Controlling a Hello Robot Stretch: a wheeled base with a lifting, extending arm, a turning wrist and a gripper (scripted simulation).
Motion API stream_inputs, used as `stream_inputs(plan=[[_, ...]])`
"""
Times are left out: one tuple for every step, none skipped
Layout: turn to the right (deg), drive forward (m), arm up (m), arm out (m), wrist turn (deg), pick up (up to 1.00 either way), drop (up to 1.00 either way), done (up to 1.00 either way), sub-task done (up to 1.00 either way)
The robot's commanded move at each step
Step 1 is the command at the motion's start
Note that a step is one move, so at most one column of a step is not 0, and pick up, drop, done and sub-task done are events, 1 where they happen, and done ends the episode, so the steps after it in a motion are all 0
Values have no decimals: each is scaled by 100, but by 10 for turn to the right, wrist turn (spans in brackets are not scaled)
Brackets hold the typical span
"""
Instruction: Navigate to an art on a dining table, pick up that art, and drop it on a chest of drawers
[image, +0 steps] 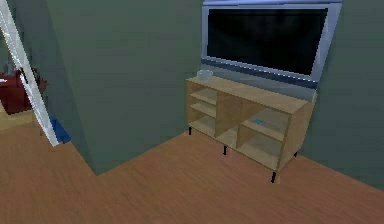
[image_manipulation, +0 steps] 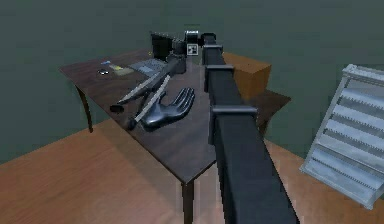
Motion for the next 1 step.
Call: stream_inputs(plan=[[0, 0, 0, -48, 0, 0, 0, 0, 0]])
